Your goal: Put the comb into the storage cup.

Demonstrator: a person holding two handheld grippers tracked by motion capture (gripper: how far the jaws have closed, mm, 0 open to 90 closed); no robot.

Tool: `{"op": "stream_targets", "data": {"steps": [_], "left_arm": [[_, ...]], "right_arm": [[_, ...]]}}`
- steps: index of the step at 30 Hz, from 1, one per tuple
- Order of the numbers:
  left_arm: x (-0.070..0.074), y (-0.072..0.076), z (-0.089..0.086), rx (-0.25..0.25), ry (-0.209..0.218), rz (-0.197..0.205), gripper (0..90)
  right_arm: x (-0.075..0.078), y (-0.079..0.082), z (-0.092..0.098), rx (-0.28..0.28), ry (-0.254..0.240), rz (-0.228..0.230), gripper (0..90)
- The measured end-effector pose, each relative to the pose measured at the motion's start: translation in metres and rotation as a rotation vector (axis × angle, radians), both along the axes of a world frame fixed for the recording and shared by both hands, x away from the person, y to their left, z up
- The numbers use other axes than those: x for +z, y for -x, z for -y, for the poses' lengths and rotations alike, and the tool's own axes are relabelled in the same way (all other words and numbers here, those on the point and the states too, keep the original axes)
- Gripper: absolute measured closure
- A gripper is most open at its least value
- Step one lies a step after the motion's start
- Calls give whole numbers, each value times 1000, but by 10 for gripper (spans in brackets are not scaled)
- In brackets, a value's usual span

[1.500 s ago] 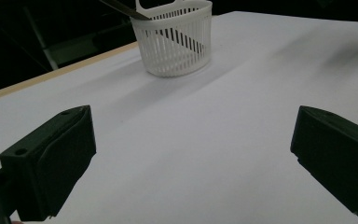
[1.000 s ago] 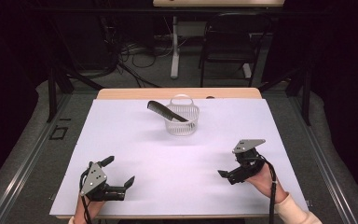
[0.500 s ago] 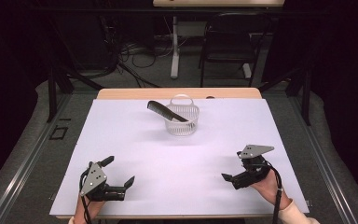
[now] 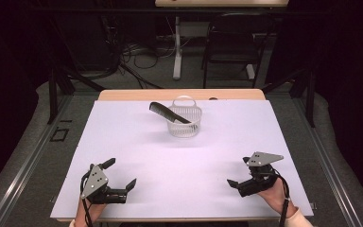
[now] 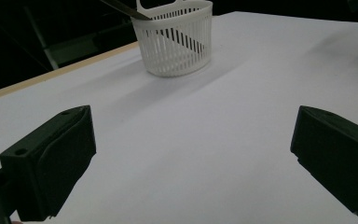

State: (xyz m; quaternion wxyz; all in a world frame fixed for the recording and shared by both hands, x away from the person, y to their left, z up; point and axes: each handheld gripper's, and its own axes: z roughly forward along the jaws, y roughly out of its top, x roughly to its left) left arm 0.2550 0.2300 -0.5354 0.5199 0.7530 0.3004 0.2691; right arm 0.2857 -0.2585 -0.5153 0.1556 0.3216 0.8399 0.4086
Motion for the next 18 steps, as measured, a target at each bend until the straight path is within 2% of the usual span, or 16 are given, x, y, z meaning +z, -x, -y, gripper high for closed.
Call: {"op": "stream_targets", "data": {"steps": [18], "left_arm": [[0,1,0,3,-2,-2,0]], "right_arm": [[3,18,6,-12,-51,97,0]]}}
